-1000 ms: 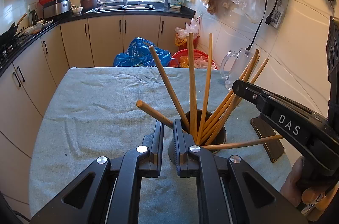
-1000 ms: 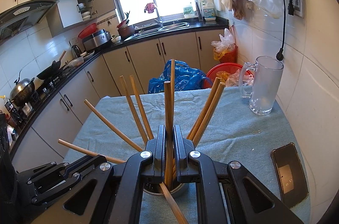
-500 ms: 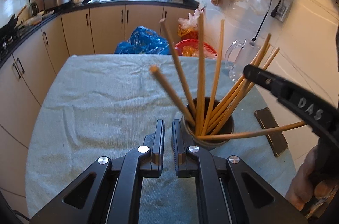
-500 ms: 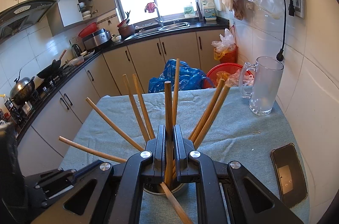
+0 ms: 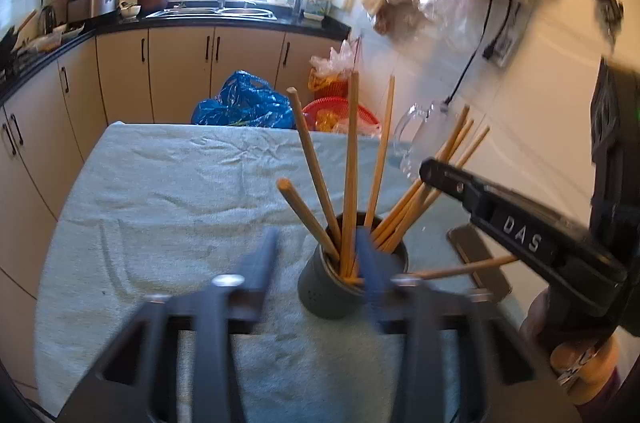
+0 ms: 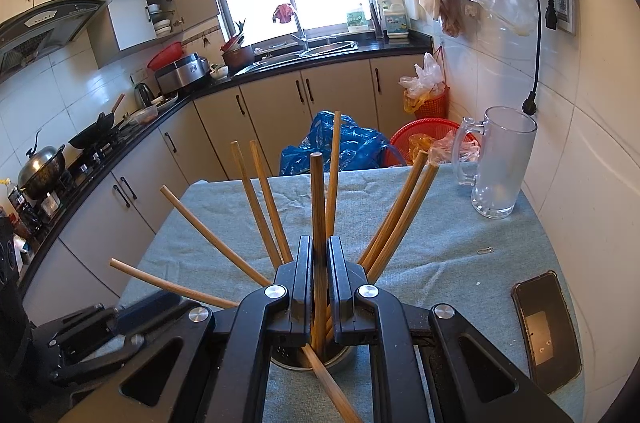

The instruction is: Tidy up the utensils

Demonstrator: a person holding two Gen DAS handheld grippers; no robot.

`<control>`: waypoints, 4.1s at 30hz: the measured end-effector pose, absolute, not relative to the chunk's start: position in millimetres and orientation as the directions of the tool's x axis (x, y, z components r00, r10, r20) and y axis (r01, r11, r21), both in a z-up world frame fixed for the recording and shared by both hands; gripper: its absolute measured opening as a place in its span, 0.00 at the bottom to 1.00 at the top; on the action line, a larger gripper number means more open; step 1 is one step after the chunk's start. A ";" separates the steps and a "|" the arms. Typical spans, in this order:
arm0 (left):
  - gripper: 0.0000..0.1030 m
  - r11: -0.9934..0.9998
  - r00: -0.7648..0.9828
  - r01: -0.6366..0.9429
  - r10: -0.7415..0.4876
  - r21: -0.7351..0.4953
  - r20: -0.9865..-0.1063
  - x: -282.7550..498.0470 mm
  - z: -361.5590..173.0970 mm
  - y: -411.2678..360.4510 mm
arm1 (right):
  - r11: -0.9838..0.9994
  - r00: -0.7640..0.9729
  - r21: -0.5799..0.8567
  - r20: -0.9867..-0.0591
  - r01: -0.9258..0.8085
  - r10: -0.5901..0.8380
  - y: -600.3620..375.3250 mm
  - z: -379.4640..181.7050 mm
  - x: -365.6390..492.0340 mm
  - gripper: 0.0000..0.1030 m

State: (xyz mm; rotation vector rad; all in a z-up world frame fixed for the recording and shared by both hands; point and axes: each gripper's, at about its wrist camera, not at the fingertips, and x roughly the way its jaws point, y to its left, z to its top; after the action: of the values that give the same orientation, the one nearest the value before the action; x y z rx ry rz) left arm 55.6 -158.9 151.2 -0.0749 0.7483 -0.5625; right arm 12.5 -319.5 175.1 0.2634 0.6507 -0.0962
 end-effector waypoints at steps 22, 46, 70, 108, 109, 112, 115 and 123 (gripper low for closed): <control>0.05 0.839 0.628 0.484 -0.531 -0.249 -0.569 51.1 189.1 -171.0 | 0.964 0.835 0.206 -0.549 0.171 -0.031 -321.2 189.4 3.3 0.07; 0.06 0.858 0.611 0.478 -0.479 -0.189 -0.630 43.0 158.1 -174.9 | 0.969 0.806 0.188 -0.591 0.159 -0.017 -320.4 173.5 10.6 0.07; 0.06 0.859 0.605 0.472 -0.478 -0.196 -0.637 42.6 156.9 -173.7 | 0.970 0.803 0.189 -0.596 0.151 -0.009 -314.0 172.8 12.4 0.07; 0.73 0.934 0.752 0.314 -0.355 -0.172 -0.556 -54.9 202.9 -106.1 | 0.955 0.918 0.262 -0.396 0.137 -0.023 -289.7 244.2 -112.2 0.56; 0.77 0.938 0.758 0.301 -0.344 -0.171 -0.553 -59.7 202.0 -103.6 | 0.955 0.917 0.258 -0.397 0.143 -0.030 -288.4 241.5 -118.5 0.58; 0.82 0.951 0.774 0.265 -0.309 -0.161 -0.553 -75.2 196.3 -94.4 | 0.958 0.911 0.237 -0.410 0.163 -0.054 -284.3 230.4 -135.8 0.62; 0.83 0.961 0.781 0.239 -0.276 -0.140 -0.560 -86.6 190.1 -90.3 | 0.956 0.903 0.232 -0.425 0.182 -0.069 -284.0 217.6 -149.5 0.65; 0.92 0.983 0.829 0.178 -0.178 -0.051 -0.531 -116.3 173.9 -91.6 | 0.948 0.874 0.189 -0.464 0.256 -0.144 -286.9 187.8 -175.0 0.70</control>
State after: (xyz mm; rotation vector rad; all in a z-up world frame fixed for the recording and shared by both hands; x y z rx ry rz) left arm -116.3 -91.6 173.9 0.0008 0.5635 -0.1889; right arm -175.0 -286.9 187.8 0.2500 0.4626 -0.2112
